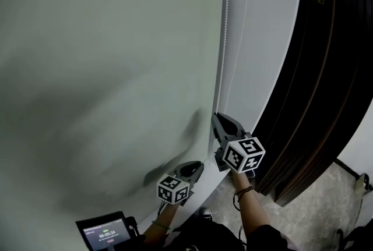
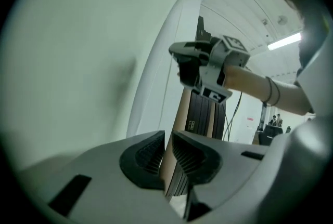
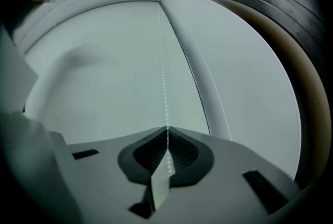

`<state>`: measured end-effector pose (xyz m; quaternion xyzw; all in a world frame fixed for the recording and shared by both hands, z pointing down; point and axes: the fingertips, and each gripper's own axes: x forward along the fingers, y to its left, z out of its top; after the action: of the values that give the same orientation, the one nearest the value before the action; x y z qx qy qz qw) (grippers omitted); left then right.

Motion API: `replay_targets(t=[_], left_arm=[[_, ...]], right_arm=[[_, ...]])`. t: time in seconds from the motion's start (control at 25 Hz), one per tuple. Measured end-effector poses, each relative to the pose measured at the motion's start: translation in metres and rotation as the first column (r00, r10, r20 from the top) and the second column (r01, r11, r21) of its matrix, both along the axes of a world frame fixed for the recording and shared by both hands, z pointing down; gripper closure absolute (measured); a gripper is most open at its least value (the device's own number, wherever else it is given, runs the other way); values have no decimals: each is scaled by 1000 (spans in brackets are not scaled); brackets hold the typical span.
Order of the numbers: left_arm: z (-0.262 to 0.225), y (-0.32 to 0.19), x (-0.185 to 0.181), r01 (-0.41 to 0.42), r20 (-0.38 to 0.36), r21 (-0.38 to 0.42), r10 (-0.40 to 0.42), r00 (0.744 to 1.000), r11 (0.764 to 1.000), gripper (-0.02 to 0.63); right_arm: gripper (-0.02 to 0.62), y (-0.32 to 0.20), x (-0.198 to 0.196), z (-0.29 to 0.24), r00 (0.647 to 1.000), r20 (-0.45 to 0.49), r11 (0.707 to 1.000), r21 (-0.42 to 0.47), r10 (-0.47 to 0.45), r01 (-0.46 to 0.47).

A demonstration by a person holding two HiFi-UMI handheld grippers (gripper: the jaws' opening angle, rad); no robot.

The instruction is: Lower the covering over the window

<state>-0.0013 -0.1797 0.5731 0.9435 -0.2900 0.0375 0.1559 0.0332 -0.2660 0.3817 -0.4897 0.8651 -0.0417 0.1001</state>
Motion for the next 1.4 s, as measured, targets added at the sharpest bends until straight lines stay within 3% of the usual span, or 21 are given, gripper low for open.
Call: replay_targets(t=[0.12,0.28,0.48,0.76,1.2,1.4], left_arm=[[-10,1,1,7,-32,5,-7,999,1000,561],[-22,23,-7,14,-61,21,-13,998,1000,561],[-32,48,-13,13,-68,36,-10,998,999,561],[-36,64,-19,-5,-75,34,8,997,999,562],[-57,105,-10,-52,-136,46,58,989,998,562],[-68,132,4,-50,-150,54,58,987,997,562]], right_arm=[[581,-2,11,16,999,47,1000,-28,8,-7],[580,10,5,17,1000,6,1000,-24,14,-13],[580,32,6,57,997,-43,991,-119,62,-67],[580,70,14,98,995,0,974,-205,97,-95],[580,157,17,101,991,33,968,-219,130,-119],[580,196,17,100,995,30,967,-241,95,-86]])
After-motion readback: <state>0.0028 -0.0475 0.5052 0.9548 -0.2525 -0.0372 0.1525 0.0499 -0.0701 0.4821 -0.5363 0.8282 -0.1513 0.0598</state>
